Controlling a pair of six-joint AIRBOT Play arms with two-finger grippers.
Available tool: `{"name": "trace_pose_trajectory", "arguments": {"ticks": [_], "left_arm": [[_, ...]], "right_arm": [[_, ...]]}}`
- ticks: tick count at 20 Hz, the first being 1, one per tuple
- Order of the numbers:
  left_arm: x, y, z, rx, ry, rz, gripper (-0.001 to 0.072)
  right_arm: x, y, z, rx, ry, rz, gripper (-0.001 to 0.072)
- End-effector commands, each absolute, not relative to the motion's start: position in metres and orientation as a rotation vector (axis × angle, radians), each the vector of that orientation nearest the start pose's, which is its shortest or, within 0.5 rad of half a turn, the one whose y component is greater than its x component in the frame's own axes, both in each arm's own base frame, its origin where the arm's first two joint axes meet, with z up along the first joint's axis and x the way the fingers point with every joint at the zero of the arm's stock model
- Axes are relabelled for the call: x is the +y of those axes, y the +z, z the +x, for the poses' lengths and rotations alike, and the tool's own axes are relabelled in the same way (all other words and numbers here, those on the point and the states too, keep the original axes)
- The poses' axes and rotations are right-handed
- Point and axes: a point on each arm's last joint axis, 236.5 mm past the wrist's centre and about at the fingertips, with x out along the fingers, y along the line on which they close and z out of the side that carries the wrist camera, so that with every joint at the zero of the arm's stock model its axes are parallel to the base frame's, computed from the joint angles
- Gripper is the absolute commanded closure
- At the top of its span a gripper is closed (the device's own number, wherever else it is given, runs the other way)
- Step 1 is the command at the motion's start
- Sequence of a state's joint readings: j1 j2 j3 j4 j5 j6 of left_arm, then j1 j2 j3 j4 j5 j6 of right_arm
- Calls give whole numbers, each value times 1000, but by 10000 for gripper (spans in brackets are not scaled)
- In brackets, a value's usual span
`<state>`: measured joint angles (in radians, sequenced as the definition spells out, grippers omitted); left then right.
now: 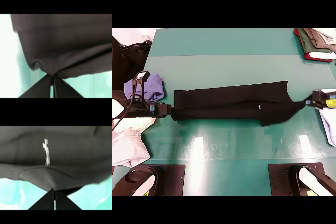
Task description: Fold the shirts.
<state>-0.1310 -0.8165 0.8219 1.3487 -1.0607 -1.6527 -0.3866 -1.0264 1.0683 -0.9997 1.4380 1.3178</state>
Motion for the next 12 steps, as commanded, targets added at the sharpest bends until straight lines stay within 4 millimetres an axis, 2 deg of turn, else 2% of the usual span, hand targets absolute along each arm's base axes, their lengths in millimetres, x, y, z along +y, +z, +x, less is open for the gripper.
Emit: {"name": "trace_pose_trajectory", "arguments": {"ticks": [1,4,7,9,12], "left_arm": [[-77,38,338,1015,-140,-196,683],[-74,23,364,981,-98,-222,683],[-66,25,391,889,-51,-238,683],[-66,30,407,826,-54,-244,683],[-66,20,415,822,-49,-248,682]], "right_arm": [[15,79,372,1121,261,452,691],[18,65,408,1131,274,447,691],[15,49,434,1156,279,454,691],[12,36,446,1178,279,463,689],[11,18,457,1211,283,479,687]]}}
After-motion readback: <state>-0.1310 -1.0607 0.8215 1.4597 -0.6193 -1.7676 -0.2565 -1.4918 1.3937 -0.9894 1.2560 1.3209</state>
